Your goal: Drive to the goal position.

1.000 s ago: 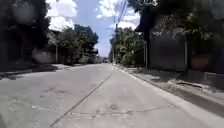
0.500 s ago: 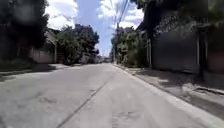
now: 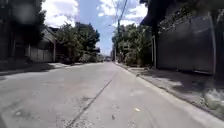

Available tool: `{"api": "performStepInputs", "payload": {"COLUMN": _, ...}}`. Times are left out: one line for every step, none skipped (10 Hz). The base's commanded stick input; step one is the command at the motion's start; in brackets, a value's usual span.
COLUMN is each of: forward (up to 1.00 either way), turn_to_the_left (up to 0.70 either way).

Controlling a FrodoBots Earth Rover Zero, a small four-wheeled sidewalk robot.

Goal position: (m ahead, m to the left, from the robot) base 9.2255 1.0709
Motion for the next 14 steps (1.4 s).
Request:
{"api": "performStepInputs", "payload": {"forward": 1.0, "turn_to_the_left": 0.0}}
{"api": "performStepInputs", "payload": {"forward": 1.0, "turn_to_the_left": 0.0}}
{"api": "performStepInputs", "payload": {"forward": 1.0, "turn_to_the_left": 0.0}}
{"api": "performStepInputs", "payload": {"forward": 1.0, "turn_to_the_left": 0.0}}
{"api": "performStepInputs", "payload": {"forward": 1.0, "turn_to_the_left": 0.0}}
{"api": "performStepInputs", "payload": {"forward": 1.0, "turn_to_the_left": 0.0}}
{"api": "performStepInputs", "payload": {"forward": 1.0, "turn_to_the_left": 0.0}}
{"api": "performStepInputs", "payload": {"forward": 1.0, "turn_to_the_left": 0.0}}
{"api": "performStepInputs", "payload": {"forward": 1.0, "turn_to_the_left": 0.0}}
{"api": "performStepInputs", "payload": {"forward": 1.0, "turn_to_the_left": 0.02}}
{"api": "performStepInputs", "payload": {"forward": 1.0, "turn_to_the_left": 0.03}}
{"api": "performStepInputs", "payload": {"forward": 1.0, "turn_to_the_left": 0.03}}
{"api": "performStepInputs", "payload": {"forward": 1.0, "turn_to_the_left": 0.07}}
{"api": "performStepInputs", "payload": {"forward": 1.0, "turn_to_the_left": 0.15}}
